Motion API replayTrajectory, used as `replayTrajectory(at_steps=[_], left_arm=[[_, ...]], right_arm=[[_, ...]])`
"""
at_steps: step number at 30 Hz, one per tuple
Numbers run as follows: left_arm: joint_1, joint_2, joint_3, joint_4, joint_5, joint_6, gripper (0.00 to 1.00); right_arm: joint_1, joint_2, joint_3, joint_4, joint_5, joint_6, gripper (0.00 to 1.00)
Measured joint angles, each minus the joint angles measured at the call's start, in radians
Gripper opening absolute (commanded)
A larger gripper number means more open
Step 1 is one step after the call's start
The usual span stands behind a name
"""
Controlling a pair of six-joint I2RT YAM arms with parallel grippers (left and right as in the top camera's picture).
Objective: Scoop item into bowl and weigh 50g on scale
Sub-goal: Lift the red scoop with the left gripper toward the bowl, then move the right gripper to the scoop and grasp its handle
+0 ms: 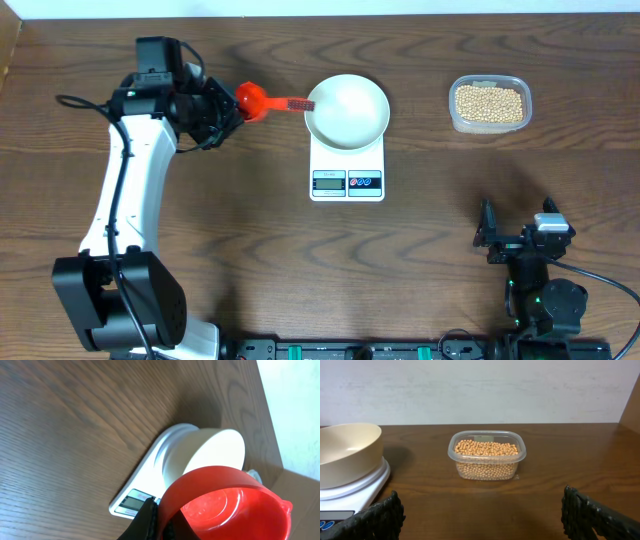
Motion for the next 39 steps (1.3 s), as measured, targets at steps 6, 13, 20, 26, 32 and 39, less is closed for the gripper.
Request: replayTrajectory(at_steps=[6,13,20,26,32,39], left_arm=[[-0.045,0.0,0.0,0.0,0.001,0.0,0.07],[-0.095,0.0,0.0,0.033,0.0,0.0,0.07],[-0.164,0.0,0.0,0.139,0.0,-0.004,0.07],[-0.221,0.0,0.0,0.216,0.0,-0.007,0.07],[-0.276,0.0,0.0,0.291,-0.03,-0.101,0.07],[-0.359,0.0,0.0,0.399,-0.06,-0.191,0.07]], right_arm=[[0.0,0.0,0.0,0.009,-0.002,0.0,0.99],[0.0,0.003,-0.003,0.249,-0.168,0.079,0.99],[0.0,0.121,0.034,0.307,-0.304,0.164,0.99],[0.0,0.41,0.266,0.311,-0.427,0.182,0.99],[-0.005,0.75,0.554,0.315,-0.613,0.19,0.99],[-0.014,1.162,0.911,0.318,-0.972,0.306,0.99]])
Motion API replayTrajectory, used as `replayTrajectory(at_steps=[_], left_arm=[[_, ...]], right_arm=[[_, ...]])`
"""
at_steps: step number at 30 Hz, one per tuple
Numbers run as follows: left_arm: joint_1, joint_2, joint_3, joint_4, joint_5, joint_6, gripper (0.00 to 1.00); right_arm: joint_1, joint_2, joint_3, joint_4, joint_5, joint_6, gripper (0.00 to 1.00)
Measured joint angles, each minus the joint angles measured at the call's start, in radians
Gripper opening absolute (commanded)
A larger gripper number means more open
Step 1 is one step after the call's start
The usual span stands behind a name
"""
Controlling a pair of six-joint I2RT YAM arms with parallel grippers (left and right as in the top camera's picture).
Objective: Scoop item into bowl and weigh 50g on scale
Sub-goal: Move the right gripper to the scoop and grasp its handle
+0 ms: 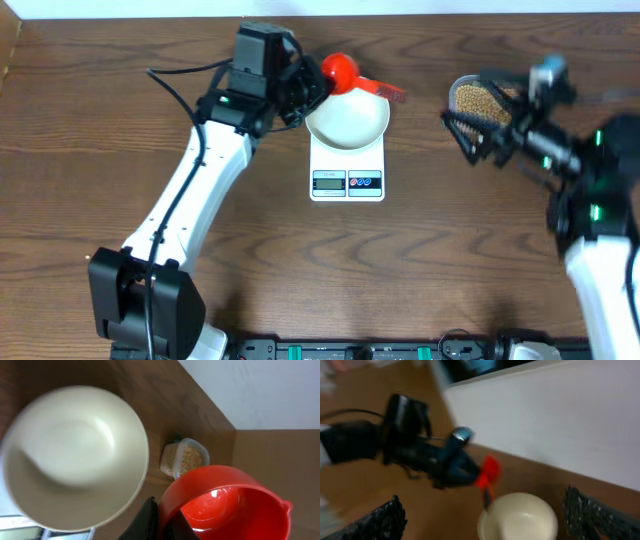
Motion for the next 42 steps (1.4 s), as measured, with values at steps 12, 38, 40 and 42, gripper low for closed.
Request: replayTrajectory(at_steps=[12,38,40,42], left_arm=[[-0.056,0.0,0.0,-0.002,-0.085,-0.101,0.07],[-0.079,0.023,0.0,-0.149,-0.132,-0.065,0.07],[-0.079,0.023,0.0,-0.156,-0.132,-0.047,0.07],[-0.079,0.023,0.0,-0.157,-0.132,-0.036,0.07]], right_arm=[[0.006,0.345,0.18,0.001,-0.268,0.106,0.99],[0.208,0.472,0.183,-0.124,-0.146,0.144,0.28],[0.209,0.472,0.183,-0.125,-0.139,0.139,0.27],[0.21,0.472,0.183,-0.125,-0.134,0.138,0.26]])
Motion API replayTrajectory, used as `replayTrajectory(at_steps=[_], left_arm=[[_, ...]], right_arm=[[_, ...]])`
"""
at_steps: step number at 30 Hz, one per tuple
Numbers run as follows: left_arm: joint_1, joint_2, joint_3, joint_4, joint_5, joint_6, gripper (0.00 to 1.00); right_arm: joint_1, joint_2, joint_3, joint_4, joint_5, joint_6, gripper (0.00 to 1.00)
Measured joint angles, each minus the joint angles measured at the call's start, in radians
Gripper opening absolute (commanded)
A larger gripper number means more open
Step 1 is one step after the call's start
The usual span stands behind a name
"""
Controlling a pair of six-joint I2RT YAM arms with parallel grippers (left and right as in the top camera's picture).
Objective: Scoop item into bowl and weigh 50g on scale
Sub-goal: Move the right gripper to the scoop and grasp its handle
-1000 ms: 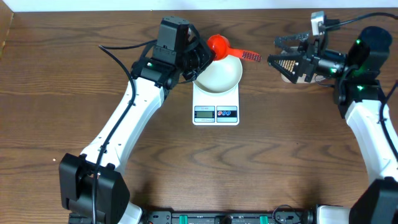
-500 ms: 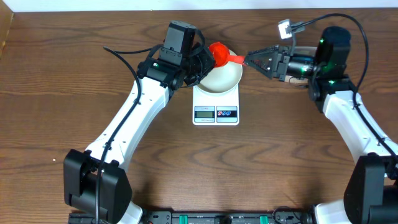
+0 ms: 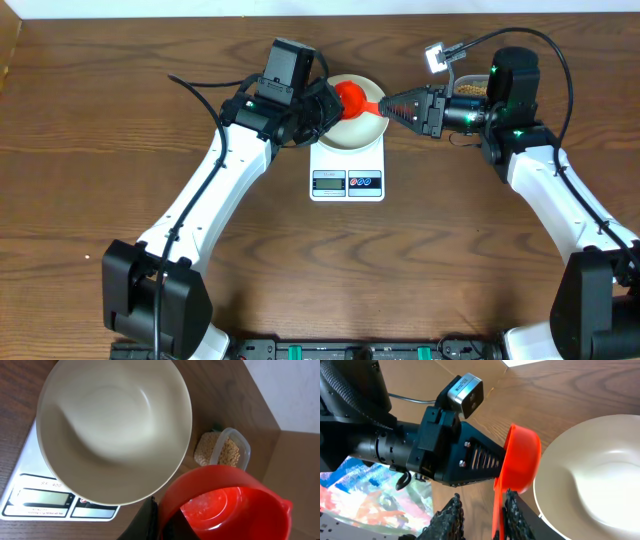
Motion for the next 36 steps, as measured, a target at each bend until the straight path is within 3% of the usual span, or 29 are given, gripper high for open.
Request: replayTrajectory(at_steps=[12,20,29,35,36], left_arm=[[0.0,0.0,0.0,-0.005,-0.026,0.04,0.07],[0.0,0.0,0.0,-0.006,-0.026,0.045,0.07],[0.0,0.0,0.0,-0.006,-0.026,0.048,0.07],[0.0,0.0,0.0,-0.006,-0.026,0.048,0.07],[0.0,0.0,0.0,-0.006,-0.026,0.048,0.13]], right_arm=[[0.001,0.0,0.001,-0.161,0.031,-0.069,0.17],[0.001,0.0,0.001,-0.162,0.04,-0.085,0.16],[0.001,0.0,0.001,-0.145,0.041,-0.088,0.01],[0.001,0.0,0.001,-0.145,0.043,-0.081,0.01],[0.001,0.0,0.001,-0.145,0.043,-0.081,0.01]])
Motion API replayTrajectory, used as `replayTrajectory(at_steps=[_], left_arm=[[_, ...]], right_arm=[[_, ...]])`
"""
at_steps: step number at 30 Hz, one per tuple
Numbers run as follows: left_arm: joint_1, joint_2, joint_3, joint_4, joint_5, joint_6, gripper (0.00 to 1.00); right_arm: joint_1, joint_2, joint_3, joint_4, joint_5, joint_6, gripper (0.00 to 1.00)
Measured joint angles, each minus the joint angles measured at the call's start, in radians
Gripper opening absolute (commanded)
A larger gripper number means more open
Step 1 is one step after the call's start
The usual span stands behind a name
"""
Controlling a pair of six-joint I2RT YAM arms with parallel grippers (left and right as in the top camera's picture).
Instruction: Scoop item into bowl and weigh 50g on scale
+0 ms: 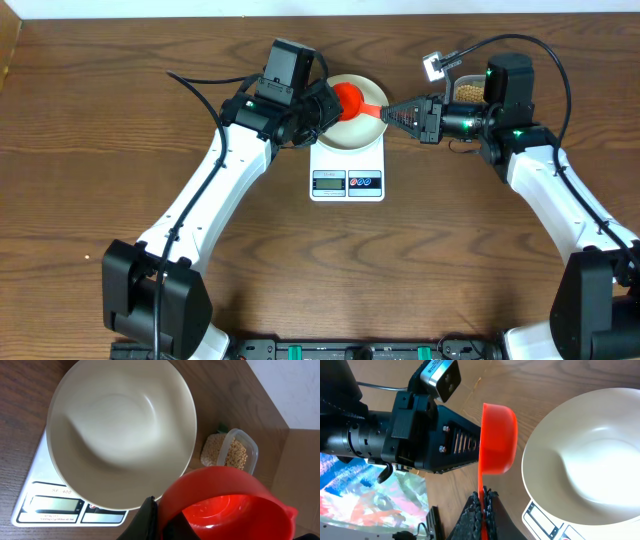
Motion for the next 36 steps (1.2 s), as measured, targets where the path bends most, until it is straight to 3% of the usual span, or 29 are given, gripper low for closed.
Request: replayTrajectory(at_steps=[2,4,7,17,25,36], left_arm=[[0.0,0.0,0.0,0.0,0.0,0.002,0.33],[0.0,0.0,0.0,0.0,0.0,0.009,0.64],[0.0,0.0,0.0,0.0,0.0,0.011,0.82],[0.003,0.0,0.0,0.0,-0.03,0.06,0.85],[0.053,0.0,0.0,-0.013,-0.049,0.295,0.85],[0.09,-0.001,0.0,-0.098,-0.051,0.563,0.84]], right_arm=[[0.0,0.0,0.0,0.0,0.0,0.0,0.01],[0.0,0.0,0.0,0.0,0.001,0.0,0.01],[0.0,0.0,0.0,0.0,0.001,0.0,0.01],[-0.026,0.0,0.0,-0.016,0.014,-0.002,0.01],[-0.085,0.0,0.001,-0.175,0.159,-0.063,0.01],[-0.231,-0.005,0.001,-0.189,0.179,-0.097,0.01]])
